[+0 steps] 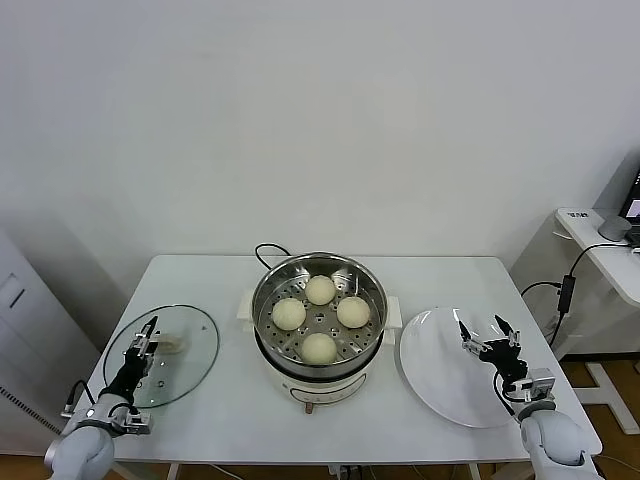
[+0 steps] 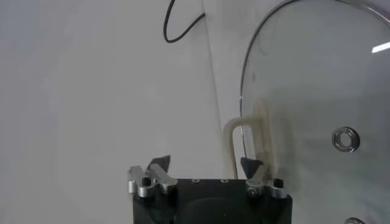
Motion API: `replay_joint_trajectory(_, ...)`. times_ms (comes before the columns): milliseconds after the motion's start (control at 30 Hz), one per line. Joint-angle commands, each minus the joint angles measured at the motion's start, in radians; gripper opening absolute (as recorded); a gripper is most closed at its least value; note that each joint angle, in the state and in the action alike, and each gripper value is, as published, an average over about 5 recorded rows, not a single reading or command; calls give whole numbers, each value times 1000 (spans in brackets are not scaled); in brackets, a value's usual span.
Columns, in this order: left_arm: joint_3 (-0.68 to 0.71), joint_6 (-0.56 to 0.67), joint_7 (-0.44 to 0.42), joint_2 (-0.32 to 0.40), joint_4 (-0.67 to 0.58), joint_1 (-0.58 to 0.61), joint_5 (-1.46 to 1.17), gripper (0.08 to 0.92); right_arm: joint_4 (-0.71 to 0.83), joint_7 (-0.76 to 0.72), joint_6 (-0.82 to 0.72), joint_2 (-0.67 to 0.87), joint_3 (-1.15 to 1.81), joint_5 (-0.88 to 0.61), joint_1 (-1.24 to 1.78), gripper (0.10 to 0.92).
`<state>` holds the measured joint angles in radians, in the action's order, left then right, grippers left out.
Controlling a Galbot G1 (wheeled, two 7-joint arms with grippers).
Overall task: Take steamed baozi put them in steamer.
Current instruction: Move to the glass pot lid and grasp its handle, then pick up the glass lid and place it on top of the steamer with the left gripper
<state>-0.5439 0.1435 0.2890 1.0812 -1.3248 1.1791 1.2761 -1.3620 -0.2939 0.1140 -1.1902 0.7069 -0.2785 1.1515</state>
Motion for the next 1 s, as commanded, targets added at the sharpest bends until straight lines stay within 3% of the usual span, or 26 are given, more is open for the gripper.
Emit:
replay_joint_trajectory(33,1,16,-8,-9,-18,-1,-47,511,5,1,-1,-2,-5,11,-6,823)
replay_joint_trajectory(267,-9,6,-42,-55,-108,10,-150,304,5,0,-1,0,-5,13,-8,823)
replay_joint_trajectory(500,-22,-86,-147,-136,-283,34,-279,123,-9,1,-6,8,-8,8,-13,823)
replay_joint_trajectory(800,-18,-249,-272,-210,-504,40,-394,104,-33,2,-10,15,-12,-6,-7,823)
replay_joint_trajectory(1000,62,-390,-328,-233,-647,36,-392,104,-49,1,-10,20,-5,-19,3,823)
